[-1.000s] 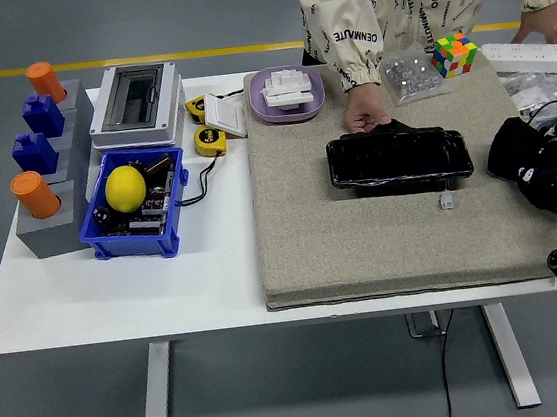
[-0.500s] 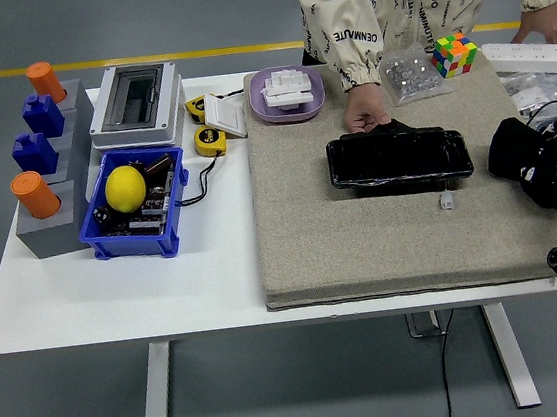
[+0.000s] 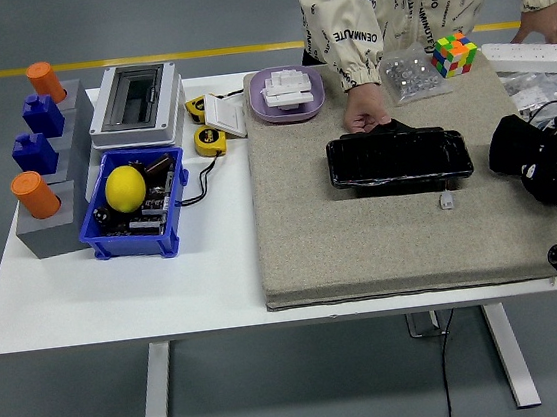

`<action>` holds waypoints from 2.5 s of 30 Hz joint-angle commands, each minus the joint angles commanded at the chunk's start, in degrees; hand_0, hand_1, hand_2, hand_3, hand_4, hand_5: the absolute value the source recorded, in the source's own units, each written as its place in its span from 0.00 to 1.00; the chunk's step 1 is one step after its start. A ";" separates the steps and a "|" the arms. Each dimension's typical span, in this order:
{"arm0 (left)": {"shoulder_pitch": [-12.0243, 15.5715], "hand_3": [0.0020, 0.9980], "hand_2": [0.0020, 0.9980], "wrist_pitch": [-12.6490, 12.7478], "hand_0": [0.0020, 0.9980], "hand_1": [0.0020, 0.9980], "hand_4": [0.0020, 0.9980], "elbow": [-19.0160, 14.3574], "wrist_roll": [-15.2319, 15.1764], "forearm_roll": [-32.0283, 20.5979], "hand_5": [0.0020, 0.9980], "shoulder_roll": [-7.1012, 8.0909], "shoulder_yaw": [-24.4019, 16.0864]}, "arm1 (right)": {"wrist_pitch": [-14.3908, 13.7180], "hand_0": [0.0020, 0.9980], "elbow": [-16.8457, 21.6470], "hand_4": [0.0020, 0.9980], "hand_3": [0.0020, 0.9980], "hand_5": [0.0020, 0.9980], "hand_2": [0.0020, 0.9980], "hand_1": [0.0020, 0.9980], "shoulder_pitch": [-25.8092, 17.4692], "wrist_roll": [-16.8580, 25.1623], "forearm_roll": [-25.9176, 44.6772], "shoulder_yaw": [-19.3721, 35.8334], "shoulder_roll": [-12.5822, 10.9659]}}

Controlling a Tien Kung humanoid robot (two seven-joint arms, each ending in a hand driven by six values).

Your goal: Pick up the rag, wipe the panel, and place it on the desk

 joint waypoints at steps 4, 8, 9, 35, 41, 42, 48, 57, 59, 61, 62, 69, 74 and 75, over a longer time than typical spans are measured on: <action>-0.07 0.56 0.66 0.00 0.61 0.64 0.63 -0.07 -0.02 0.10 0.45 0.06 -0.11 | -0.10 0.28 0.16 0.97 0.46 0.06 0.44 0.41 0.06 -0.13 -0.16 0.09 -0.02; -0.03 0.56 0.66 0.00 0.61 0.64 0.63 -0.04 -0.01 0.12 0.44 0.04 -0.17 | -0.20 0.28 0.63 0.97 0.46 0.06 0.44 0.41 0.08 -0.28 -0.48 0.06 0.03; 0.00 0.56 0.66 0.00 0.61 0.64 0.63 -0.03 -0.01 0.11 0.44 0.02 -0.18 | -0.21 0.28 0.79 0.97 0.46 0.06 0.44 0.41 0.08 -0.36 -0.59 0.07 0.03; 0.15 0.56 0.66 0.03 0.60 0.64 0.63 -0.08 0.00 0.67 0.44 0.29 -0.97 | -0.51 0.28 7.76 0.97 0.44 0.06 0.43 0.40 1.91 -3.61 -4.32 -0.24 1.37; 0.27 0.56 0.66 0.02 0.60 0.64 0.63 -0.04 0.01 0.71 0.44 0.31 -1.04 | -0.48 0.28 8.55 0.97 0.44 0.05 0.43 0.40 1.19 -4.10 -4.55 -0.48 2.41; 0.26 0.56 0.66 0.02 0.60 0.64 0.63 -0.06 0.00 0.71 0.44 0.31 -1.04 | -0.45 0.28 8.56 0.97 0.44 0.05 0.43 0.40 1.11 -4.13 -4.53 -0.50 2.53; 0.20 0.56 0.66 0.04 0.60 0.64 0.63 -0.09 -0.01 0.69 0.44 0.38 -0.95 | -0.43 0.28 8.62 0.97 0.44 0.04 0.42 0.40 0.67 -4.41 -4.55 -0.64 3.29; 0.15 0.56 0.66 0.02 0.61 0.64 0.63 -0.13 -0.01 0.64 0.44 0.42 -0.75 | -0.55 0.28 9.15 0.96 0.44 0.03 0.42 0.40 0.81 -4.72 -4.48 -1.93 4.82; 0.14 0.56 0.66 0.02 0.61 0.64 0.63 -0.13 -0.01 0.60 0.44 0.41 -0.69 | -0.54 0.28 9.21 0.96 0.44 0.03 0.42 0.40 0.90 -4.73 -4.40 -2.37 5.22; 0.16 0.56 0.66 0.02 0.61 0.64 0.63 -0.11 0.00 0.61 0.44 0.43 -0.70 | -0.51 0.28 9.24 0.96 0.44 0.03 0.42 0.40 1.03 -4.77 -4.32 -2.85 5.51; 0.17 0.56 0.66 0.03 0.61 0.64 0.63 -0.10 0.00 0.63 0.44 0.45 -0.71 | -0.51 0.28 9.27 0.96 0.44 0.03 0.42 0.40 1.09 -4.78 -4.27 -3.11 5.63; 0.27 0.56 0.66 0.04 0.61 0.64 0.63 -0.03 0.01 0.62 0.45 0.56 -0.60 | -0.48 0.28 9.57 0.96 0.44 0.03 0.42 0.40 1.43 -4.87 -3.95 -5.09 6.50; 0.18 0.56 0.66 0.01 0.61 0.64 0.63 -0.09 0.01 0.46 0.45 0.64 -0.21 | -0.45 0.28 9.87 0.96 0.44 0.03 0.42 0.40 1.72 -4.97 -3.66 -7.09 7.54; 0.16 0.56 0.66 0.02 0.61 0.64 0.63 -0.10 0.00 0.46 0.45 0.68 -0.18 | -0.44 0.28 9.89 0.96 0.44 0.03 0.42 0.40 1.81 -4.98 -3.59 -7.44 7.74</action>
